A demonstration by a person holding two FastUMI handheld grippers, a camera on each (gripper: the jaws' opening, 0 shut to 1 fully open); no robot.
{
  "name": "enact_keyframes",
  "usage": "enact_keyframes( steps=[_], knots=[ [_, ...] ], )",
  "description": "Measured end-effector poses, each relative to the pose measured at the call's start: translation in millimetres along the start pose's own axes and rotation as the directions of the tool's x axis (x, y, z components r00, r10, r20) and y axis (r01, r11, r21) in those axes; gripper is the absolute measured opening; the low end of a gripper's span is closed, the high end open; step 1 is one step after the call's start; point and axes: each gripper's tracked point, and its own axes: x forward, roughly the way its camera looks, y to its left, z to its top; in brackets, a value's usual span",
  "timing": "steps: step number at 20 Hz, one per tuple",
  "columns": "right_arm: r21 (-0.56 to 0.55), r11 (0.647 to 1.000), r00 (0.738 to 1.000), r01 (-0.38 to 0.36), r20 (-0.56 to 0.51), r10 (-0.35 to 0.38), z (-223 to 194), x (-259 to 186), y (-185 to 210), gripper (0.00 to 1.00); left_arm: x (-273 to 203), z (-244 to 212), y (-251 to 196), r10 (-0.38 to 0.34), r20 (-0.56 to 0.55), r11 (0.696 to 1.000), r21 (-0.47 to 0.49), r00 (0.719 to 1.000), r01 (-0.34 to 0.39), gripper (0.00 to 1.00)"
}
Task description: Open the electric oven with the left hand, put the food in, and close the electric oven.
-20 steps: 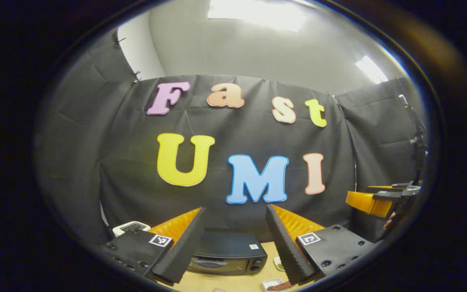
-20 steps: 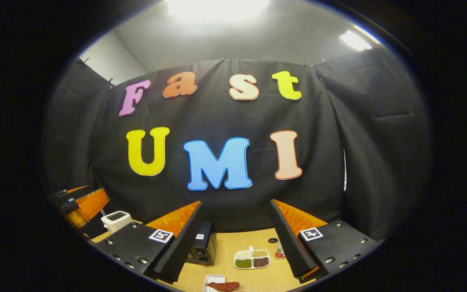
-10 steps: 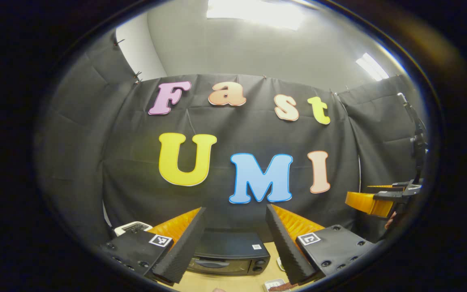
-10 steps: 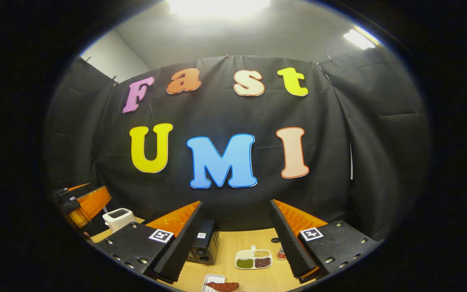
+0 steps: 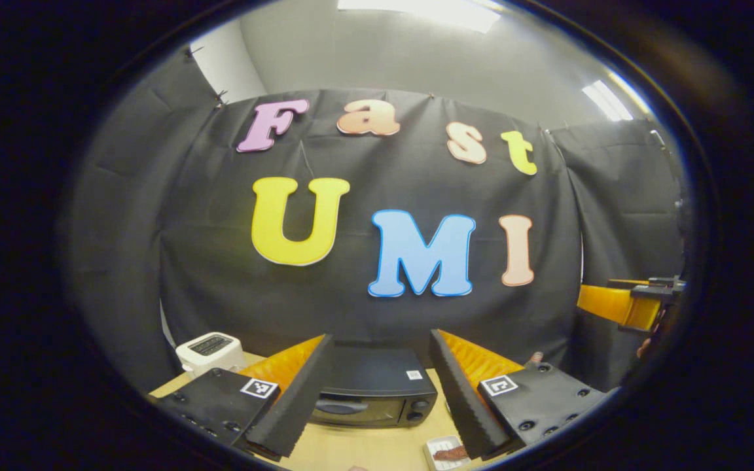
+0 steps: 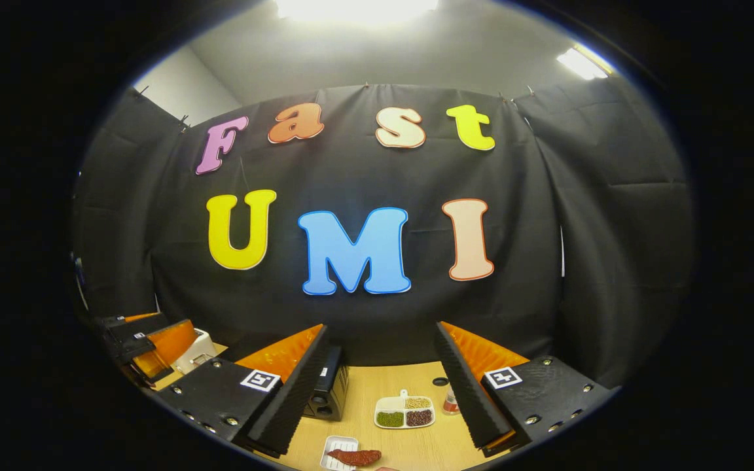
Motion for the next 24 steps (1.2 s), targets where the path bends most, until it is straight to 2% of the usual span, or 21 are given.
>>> enact_keyframes(
  steps=[2,6,9,11,12,16,17,18,22,23,24],
  knots=[
    [-0.005,1.000,1.000,0.011,-0.011,-0.011,-5,0,-4,0.98,19,-34,8,0.001,-0.084,1.000,0.012,0.997,0.000,0.99],
    [-0.004,0.999,0.999,0.037,-0.035,-0.037,-14,-1,-14,0.98,51,-79,23,0.010,-0.168,1.000,-0.017,0.986,-0.013,0.97],
    [-0.012,0.998,0.997,0.057,-0.057,-0.058,-21,-2,-22,0.98,80,-123,40,0.034,-0.244,0.999,0.017,0.969,-0.031,0.95],
    [-0.021,0.997,0.995,0.071,-0.068,-0.072,-24,-2,-28,0.98,98,-151,47,0.038,-0.288,0.999,0.031,0.957,-0.030,0.99],
    [-0.026,0.997,0.994,0.077,-0.070,-0.078,-25,-2,-31,0.98,106,-161,50,0.037,-0.304,0.999,0.028,0.952,-0.030,0.97],
    [-0.028,0.995,0.992,0.100,-0.078,-0.102,-26,-2,-41,0.98,135,-197,68,0.070,-0.351,0.997,0.052,0.934,-0.055,0.98],
    [-0.027,0.994,0.991,0.106,-0.080,-0.108,-26,-1,-43,0.93,139,-205,71,0.074,-0.362,0.997,0.054,0.929,-0.058,0.98],
    [-0.025,0.993,0.990,0.112,-0.081,-0.114,-26,-1,-46,0.98,142,-212,73,0.078,-0.375,0.997,0.056,0.924,-0.061,0.95],
    [-0.024,0.992,0.988,0.127,-0.089,-0.128,-29,-2,-53,0.98,146,-236,76,0.083,-0.413,0.995,0.087,0.907,-0.051,0.98],
    [-0.024,0.991,0.987,0.129,-0.090,-0.130,-29,-1,-53,0.93,150,-232,76,0.083,-0.387,0.993,0.106,0.918,-0.045,0.98],
    [-0.023,0.991,0.987,0.128,-0.090,-0.130,-30,-1,-53,0.98,149,-236,76,0.084,-0.393,0.993,0.105,0.916,-0.046,0.99]
  ],
)
